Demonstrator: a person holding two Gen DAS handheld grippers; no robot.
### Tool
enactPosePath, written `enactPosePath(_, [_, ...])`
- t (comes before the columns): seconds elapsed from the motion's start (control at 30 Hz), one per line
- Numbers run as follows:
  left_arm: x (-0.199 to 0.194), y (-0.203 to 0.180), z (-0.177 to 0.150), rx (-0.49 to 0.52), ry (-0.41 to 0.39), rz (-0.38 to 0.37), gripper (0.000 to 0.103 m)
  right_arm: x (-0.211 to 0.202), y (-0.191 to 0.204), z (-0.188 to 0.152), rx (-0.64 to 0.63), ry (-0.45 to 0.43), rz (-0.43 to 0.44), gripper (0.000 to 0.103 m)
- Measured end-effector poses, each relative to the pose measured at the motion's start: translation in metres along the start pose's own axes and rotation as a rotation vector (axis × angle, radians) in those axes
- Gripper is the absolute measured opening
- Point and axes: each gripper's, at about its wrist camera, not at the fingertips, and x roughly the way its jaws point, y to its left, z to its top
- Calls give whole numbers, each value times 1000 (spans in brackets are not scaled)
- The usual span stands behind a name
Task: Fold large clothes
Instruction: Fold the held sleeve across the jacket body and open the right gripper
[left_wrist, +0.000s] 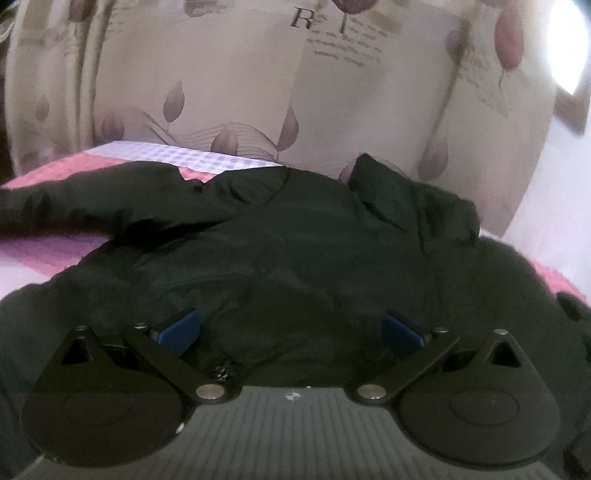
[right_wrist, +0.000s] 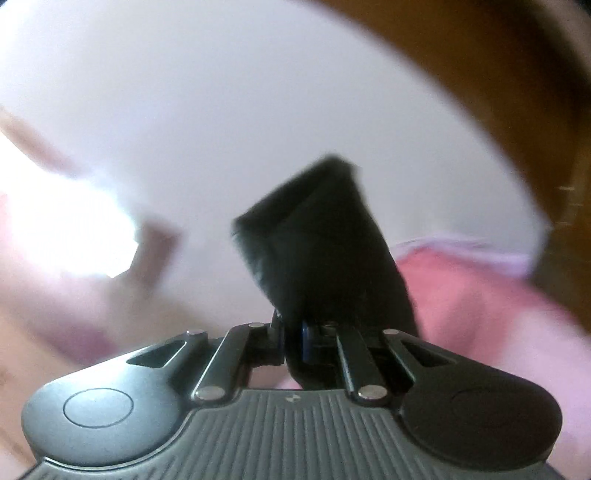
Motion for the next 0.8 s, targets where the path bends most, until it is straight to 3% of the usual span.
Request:
enactPosePath(0.1, [-2, 8, 0, -52, -9, -23, 103, 28, 61, -40, -42, 88, 118, 8])
enactPosePath(0.23, [-5, 16, 0, -105, -27, -46, 103, 70, 129, -119, -86, 226, 243, 8])
enactPosePath(0.4, [-11, 29, -1, -183, -67, -53, 103, 113, 180, -222, -124, 383, 303, 8])
enactPosePath(0.53, [-16, 42, -2, -266, -103, -39, 103, 146, 188, -294, -170, 495, 291, 8])
enactPosePath(0.63, [-20, 47, -2, -302, -127, -23, 103, 164, 180, -333, -241, 555, 232, 8])
enactPosePath(0.73, [-21, 48, -1, -309, -132, -21, 103, 170, 167, -359, -281, 609, 173, 8])
enactPosePath(0.8, [-21, 48, -1, -312, -135, -21, 103, 206, 155, -363, -329, 634, 143, 8])
